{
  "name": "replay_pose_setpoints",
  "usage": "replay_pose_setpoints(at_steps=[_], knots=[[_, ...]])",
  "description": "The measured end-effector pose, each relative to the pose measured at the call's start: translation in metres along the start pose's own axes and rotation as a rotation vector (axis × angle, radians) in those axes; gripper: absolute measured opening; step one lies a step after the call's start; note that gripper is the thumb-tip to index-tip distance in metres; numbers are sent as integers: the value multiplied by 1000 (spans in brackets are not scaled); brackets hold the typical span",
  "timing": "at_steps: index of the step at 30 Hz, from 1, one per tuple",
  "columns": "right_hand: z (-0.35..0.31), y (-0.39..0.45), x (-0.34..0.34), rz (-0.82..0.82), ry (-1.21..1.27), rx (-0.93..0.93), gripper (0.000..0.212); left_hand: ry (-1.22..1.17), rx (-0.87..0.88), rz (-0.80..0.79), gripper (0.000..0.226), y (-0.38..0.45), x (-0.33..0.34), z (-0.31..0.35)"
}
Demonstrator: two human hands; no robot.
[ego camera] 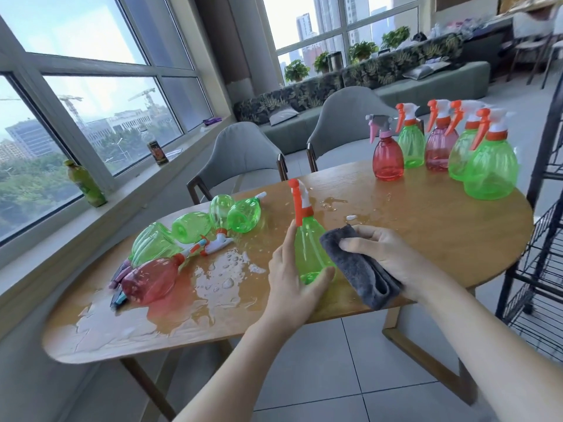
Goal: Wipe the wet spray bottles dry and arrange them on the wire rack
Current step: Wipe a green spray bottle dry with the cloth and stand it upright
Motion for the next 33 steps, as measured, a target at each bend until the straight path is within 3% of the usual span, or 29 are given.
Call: replay_pose_setpoints(at_steps=[3,7,10,13,16,28,33], knots=[[1,5,-4,15,4,25,35,0,70,-44,90,7,-5,-3],[3,11,-5,12,-55,42,49,-101,90,-80,91,15,-6,-1],[-5,17,-11,70,-45,-23,40,-147,100,-80,89,19,-4,-2],[-33,23,-26,241,-229,-330,20,-162,108,-137,88,23,2,-3],[-53,19,-27,367,-503,-632,28,-185,101,-216,89,26,10,-5],[-46,8,11,181,-765,-808,31,-383,57,-284,90,33,10,-7],[-45,-4,16,160,-825,-870,30,-487,1,-359,66,31,11,-18]])
Point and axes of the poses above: each hand's wrist, its own y-axis towards the middle knuckle, its own x-axis out of the palm, z = x × y, the point moved 10 cm from there along y, towards the middle knuckle, and after that the axes turned 7 degrees about z, right-handed, at the moved point
